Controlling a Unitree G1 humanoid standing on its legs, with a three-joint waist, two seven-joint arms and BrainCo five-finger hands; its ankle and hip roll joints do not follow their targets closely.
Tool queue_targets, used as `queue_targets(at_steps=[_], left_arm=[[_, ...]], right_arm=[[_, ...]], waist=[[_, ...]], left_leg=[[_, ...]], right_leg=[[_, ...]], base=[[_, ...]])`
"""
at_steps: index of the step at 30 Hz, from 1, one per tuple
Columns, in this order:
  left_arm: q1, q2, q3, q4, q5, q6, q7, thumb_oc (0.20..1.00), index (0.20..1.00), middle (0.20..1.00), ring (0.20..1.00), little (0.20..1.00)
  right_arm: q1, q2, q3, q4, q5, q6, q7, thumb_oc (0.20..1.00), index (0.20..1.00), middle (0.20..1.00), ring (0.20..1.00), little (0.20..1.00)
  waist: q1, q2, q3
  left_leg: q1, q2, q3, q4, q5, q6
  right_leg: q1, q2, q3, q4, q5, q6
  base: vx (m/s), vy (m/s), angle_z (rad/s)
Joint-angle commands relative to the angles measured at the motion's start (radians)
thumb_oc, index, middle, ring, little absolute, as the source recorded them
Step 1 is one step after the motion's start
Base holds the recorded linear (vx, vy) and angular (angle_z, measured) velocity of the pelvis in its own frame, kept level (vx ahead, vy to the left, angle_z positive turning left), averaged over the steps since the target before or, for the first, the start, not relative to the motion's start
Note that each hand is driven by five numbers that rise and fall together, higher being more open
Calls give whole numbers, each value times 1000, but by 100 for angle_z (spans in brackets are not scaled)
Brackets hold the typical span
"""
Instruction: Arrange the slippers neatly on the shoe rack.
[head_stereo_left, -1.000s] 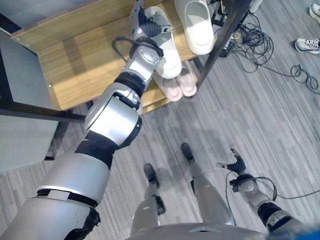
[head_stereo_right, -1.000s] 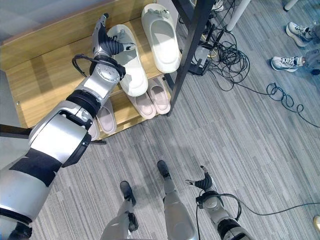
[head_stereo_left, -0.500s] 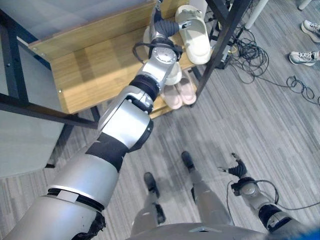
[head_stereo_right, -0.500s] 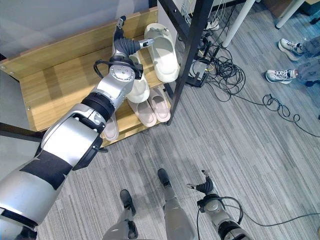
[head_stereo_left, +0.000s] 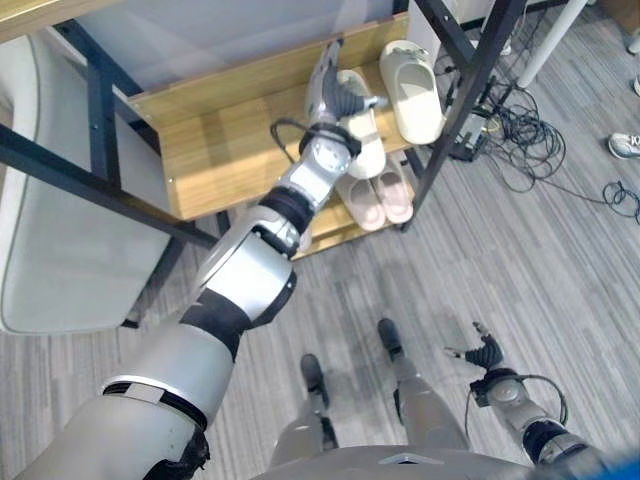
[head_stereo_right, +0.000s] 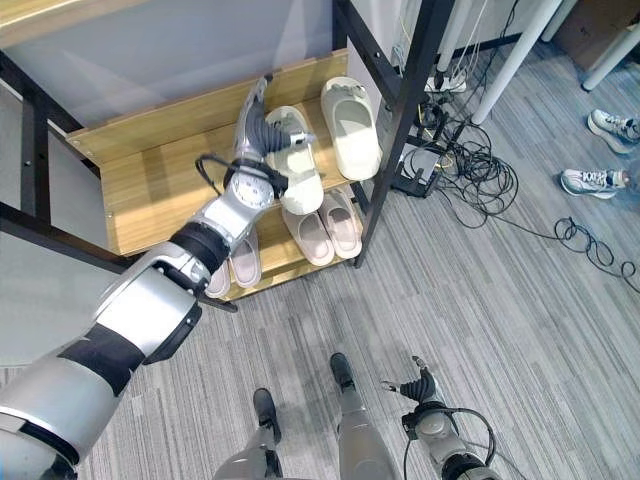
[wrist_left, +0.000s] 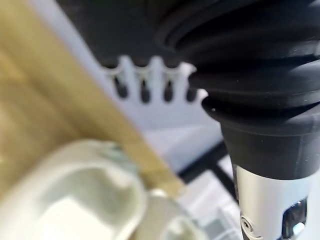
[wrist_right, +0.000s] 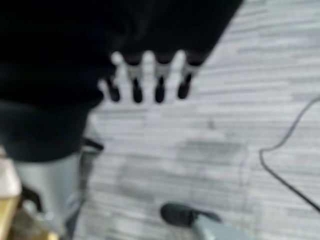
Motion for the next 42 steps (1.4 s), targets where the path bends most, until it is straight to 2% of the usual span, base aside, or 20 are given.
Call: queue_targets(at_steps=[1,9,16,20,27,42], left_arm=[[-78,6,46,39,69,-35,26,1000,1000,1000,1000,1000],[-5,5,27,7,153,-24,48,1000,1000,1000,1000,1000],[120,16,-2,-128,340,6,100,1000,1000,1000,1000,1000],[152,-22,-7,-102,390,26,127,1000,1000,1000,1000,1000],[151,-64,23,-29,333,26,158,1000,1000,1000,1000,1000],[74,-66,22,56,316,49,184,1000,1000,1000,1000,1000]], right_arm=[[-11,-32,-46,21,28,-11,-10,1000,1000,1000,1000,1000],[-23,-27,-53,34,36,-12,-23,1000,1000,1000,1000,1000],[-42,-25,-59,26,28,-21,-47,1000,1000,1000,1000,1000],[-75,-24,-36,27,10,-19,-62,1000,1000,1000,1000,1000],[-85,-29,-12,23,-10,-16,-79,1000,1000,1000,1000,1000],[-105,-48,22,37,-36,-19,-97,1000,1000,1000,1000,1000]], waist=[[24,-12,57],[40,-22,67],[55,-29,76],[56,-35,76],[48,-41,65],[33,-39,52]], left_leg=[[67,10,-60,5,-86,-30],[67,8,-74,5,-79,-29],[59,10,-80,5,-76,-28],[50,12,-81,5,-74,-27],[40,18,-74,5,-72,-29],[24,25,-66,5,-68,-27]], right_leg=[[60,-47,-111,24,-110,58],[64,-51,-122,25,-107,56],[57,-53,-118,34,-112,53],[47,-53,-118,33,-109,51],[27,-51,-110,35,-107,49],[-2,-47,-101,41,-104,49]], base=[[-25,-4,6],[-33,-11,7],[-13,-9,2],[0,0,0],[0,0,0],[8,-1,-4]])
